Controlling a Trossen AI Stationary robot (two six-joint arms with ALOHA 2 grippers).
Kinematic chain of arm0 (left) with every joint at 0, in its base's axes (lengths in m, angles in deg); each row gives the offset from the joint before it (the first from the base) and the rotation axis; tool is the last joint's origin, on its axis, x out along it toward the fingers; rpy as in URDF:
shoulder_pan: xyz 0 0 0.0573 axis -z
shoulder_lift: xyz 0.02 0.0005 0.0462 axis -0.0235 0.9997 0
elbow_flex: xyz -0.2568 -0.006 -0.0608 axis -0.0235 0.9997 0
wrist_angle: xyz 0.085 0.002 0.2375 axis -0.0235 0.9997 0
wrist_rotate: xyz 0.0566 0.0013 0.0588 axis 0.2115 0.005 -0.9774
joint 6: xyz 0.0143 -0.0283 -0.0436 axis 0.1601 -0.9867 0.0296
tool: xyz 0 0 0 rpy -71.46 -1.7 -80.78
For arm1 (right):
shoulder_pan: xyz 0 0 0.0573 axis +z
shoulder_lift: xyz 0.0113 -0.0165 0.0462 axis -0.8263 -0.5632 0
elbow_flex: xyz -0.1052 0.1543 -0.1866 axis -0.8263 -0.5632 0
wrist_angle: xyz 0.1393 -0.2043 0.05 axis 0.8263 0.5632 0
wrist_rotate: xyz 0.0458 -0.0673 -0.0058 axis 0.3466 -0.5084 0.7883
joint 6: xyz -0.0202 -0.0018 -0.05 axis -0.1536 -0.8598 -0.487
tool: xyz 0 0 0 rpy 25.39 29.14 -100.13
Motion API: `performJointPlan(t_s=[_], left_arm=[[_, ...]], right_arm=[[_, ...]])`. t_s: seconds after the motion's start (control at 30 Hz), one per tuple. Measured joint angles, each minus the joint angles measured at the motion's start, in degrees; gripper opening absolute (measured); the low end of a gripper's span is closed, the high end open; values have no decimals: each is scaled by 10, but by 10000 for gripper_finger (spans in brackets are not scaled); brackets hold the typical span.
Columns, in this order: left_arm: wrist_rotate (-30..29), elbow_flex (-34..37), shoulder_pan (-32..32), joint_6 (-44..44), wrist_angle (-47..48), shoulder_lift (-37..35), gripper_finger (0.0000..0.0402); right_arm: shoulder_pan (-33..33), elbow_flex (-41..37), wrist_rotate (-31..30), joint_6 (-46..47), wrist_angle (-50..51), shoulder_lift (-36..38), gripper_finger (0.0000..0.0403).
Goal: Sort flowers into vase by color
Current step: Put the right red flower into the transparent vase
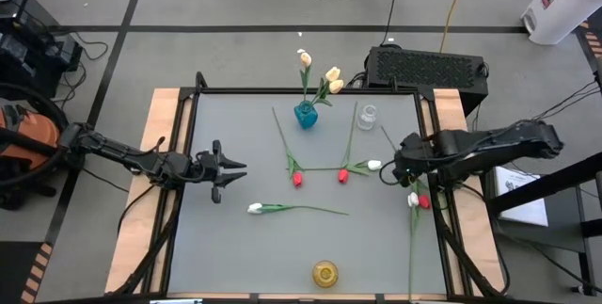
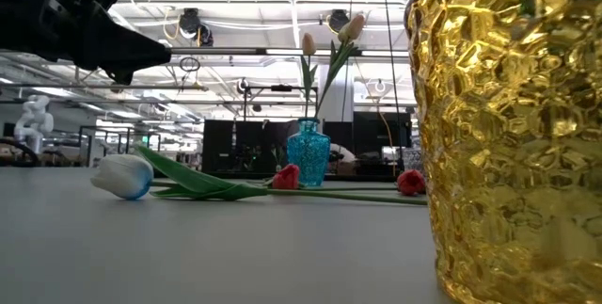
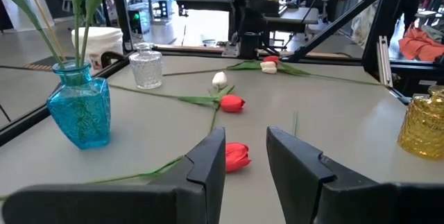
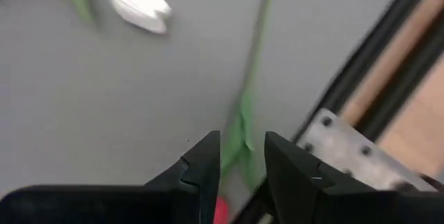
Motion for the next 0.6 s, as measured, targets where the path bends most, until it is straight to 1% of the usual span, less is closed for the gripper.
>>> performJointPlan(t_s=[0.17,0.43,0.6], left_arm=[[4,0,0,0,0,0,114],[6,0,0,0,0,0,114],[6,0,0,0,0,0,114]], right_arm=[[0,0,0,-8,14,-40,117],[0,0,0,-30,8,-76,147],[0,0,0,-32,7,-87,150]])
